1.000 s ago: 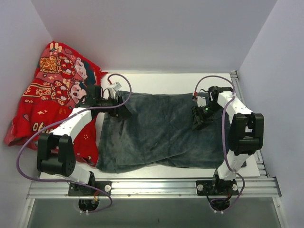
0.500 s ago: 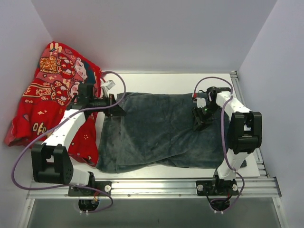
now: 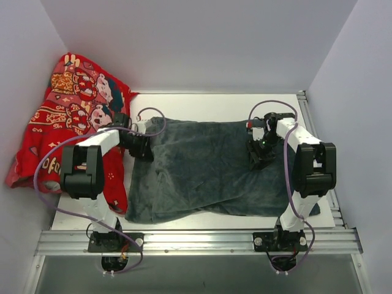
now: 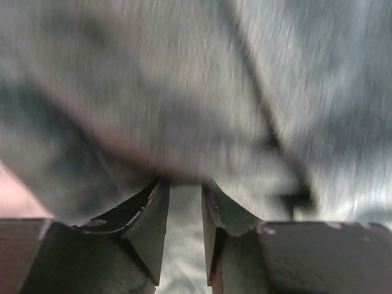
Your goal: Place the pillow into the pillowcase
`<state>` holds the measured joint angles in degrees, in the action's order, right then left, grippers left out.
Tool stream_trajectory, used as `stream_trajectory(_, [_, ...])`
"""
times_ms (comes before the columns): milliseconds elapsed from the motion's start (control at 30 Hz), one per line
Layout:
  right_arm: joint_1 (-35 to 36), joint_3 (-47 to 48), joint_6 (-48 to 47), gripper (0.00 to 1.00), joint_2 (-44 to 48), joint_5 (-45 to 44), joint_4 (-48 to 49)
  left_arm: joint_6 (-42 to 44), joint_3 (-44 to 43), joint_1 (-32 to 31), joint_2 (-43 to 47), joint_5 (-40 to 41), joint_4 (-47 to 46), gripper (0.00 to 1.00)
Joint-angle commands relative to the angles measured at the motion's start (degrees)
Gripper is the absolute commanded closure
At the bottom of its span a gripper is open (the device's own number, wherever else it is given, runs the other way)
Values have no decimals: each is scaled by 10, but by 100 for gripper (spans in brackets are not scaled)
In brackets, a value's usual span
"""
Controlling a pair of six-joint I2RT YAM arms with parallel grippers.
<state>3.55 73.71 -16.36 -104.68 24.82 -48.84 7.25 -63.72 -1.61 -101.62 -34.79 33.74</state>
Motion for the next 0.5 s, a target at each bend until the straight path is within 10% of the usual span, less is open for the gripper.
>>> stream_trajectory(0, [0, -8, -9, 51, -24, -87, -15, 28, -92, -48, -20, 37, -23, 64])
stream_trajectory(167, [0, 37, -17, 46, -28, -76, -38, 16, -178, -52, -60, 24, -10, 59])
stream_trajectory(267, [-34, 88, -29, 34, 19, 7, -79, 35, -215, -10, -30, -1, -5, 34])
stream_trajectory(467, [-149, 274, -3, 21, -4, 65, -114, 65, -293, 4, -45, 8, 9, 18])
